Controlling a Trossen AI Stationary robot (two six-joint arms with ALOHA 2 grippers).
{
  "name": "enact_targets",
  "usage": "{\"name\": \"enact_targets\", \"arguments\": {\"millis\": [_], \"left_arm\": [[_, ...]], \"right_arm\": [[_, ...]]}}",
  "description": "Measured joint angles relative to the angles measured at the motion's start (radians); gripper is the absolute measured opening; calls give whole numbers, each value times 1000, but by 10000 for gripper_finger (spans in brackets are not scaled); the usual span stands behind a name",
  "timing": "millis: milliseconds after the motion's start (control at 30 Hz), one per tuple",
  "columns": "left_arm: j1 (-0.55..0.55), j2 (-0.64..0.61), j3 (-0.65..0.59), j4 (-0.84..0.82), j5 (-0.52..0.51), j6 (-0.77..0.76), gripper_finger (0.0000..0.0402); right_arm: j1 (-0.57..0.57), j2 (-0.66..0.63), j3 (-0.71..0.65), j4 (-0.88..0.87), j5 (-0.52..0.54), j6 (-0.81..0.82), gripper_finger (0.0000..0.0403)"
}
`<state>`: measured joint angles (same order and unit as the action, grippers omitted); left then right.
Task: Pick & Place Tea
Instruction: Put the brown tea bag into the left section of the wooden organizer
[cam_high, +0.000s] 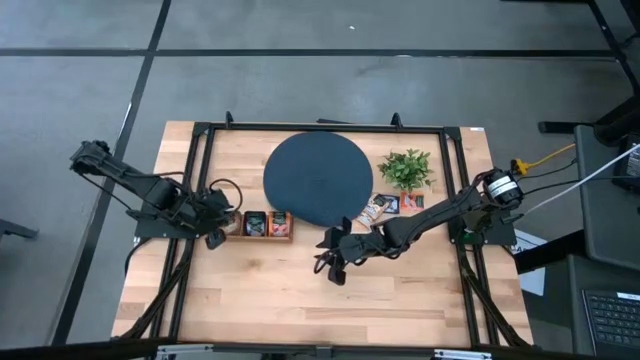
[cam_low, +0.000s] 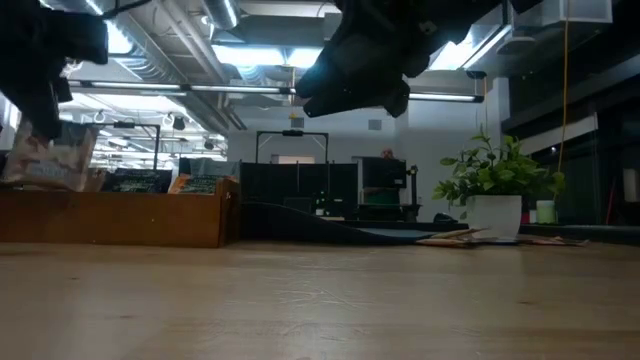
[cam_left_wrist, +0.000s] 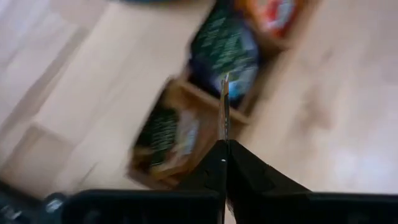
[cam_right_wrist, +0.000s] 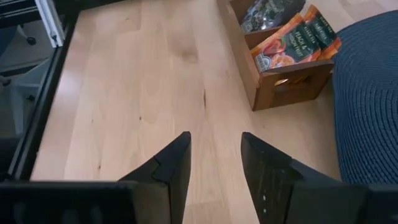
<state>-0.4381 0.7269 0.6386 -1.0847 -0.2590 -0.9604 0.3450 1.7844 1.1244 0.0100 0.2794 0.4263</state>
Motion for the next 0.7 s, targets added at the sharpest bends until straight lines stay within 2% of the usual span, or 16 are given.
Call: {"name": "enact_targets", "arguments": {"millis": [133,533,700], "left_arm": [[0,1,-22,-65,-35,-38,3],[0,2,-49,-42,-83,-24,4],[0,2,-49,-41,-80,-29,29]], "right_arm": [[-1,0,0,-11,7,0,142],[0,0,0,-40,42,-3,142],[0,0,0,-85,42,3,142]]}}
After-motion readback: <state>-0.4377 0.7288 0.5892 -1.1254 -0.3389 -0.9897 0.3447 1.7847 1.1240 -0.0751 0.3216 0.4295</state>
